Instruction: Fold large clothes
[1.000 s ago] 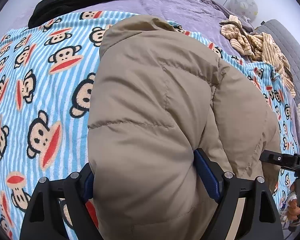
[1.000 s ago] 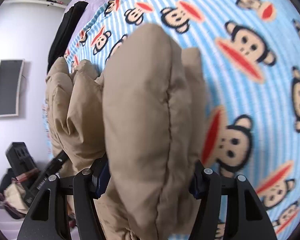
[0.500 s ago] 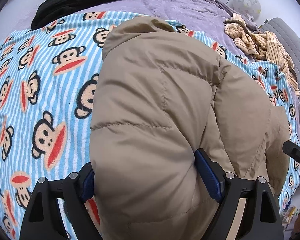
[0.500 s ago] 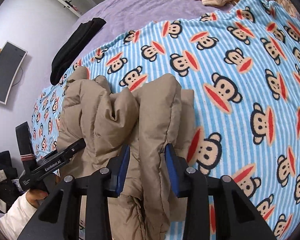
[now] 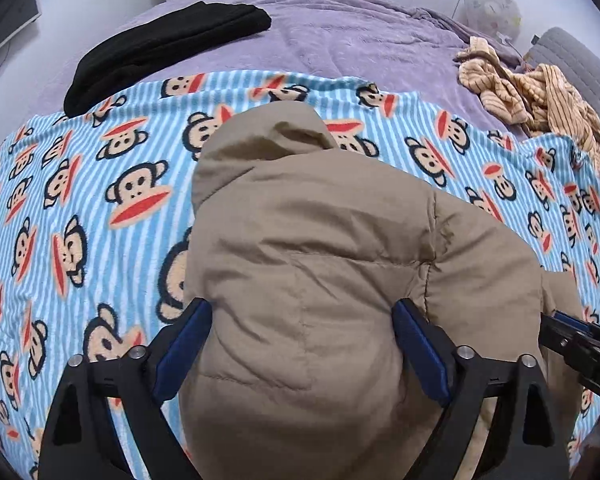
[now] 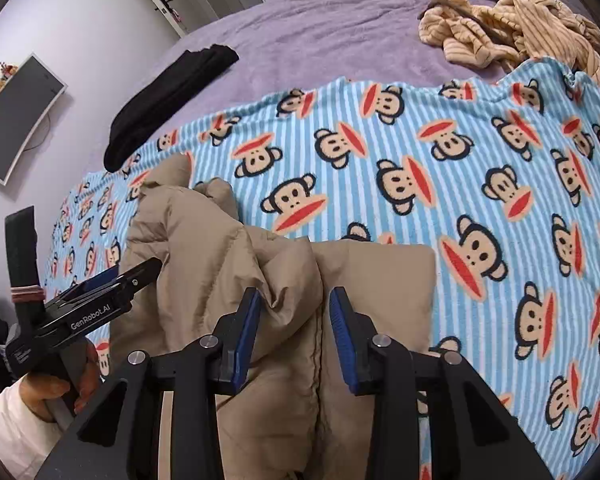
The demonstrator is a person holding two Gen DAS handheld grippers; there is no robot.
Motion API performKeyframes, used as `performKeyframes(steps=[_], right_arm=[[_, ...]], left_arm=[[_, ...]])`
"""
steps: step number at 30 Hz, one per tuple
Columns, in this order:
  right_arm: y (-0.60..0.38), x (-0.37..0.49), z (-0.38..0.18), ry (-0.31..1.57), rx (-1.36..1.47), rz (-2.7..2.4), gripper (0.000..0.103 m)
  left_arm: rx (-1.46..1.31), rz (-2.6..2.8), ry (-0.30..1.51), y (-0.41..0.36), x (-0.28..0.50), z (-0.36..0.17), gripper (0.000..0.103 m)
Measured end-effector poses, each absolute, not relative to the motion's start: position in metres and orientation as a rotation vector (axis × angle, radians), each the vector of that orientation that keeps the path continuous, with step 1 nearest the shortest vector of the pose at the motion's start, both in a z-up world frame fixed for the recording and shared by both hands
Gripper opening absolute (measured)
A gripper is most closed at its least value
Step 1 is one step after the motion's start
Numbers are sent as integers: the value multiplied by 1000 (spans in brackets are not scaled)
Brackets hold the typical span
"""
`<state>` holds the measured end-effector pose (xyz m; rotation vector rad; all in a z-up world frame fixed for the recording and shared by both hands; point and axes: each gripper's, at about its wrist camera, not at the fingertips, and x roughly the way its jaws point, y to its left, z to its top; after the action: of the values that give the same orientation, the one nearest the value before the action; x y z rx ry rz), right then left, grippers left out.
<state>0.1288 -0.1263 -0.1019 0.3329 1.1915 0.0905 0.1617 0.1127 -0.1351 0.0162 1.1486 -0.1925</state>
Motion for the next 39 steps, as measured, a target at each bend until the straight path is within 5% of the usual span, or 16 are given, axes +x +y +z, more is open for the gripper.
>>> performKeyframes(steps=[13,39], right_arm=[[-138,152,-171,1310,371,55,37],[-140,90,-111,1311,379,71,40]], left_arm=[[45,-168,1162,101,165,-151,97],[109,-172,1200,167,62,-101,98]])
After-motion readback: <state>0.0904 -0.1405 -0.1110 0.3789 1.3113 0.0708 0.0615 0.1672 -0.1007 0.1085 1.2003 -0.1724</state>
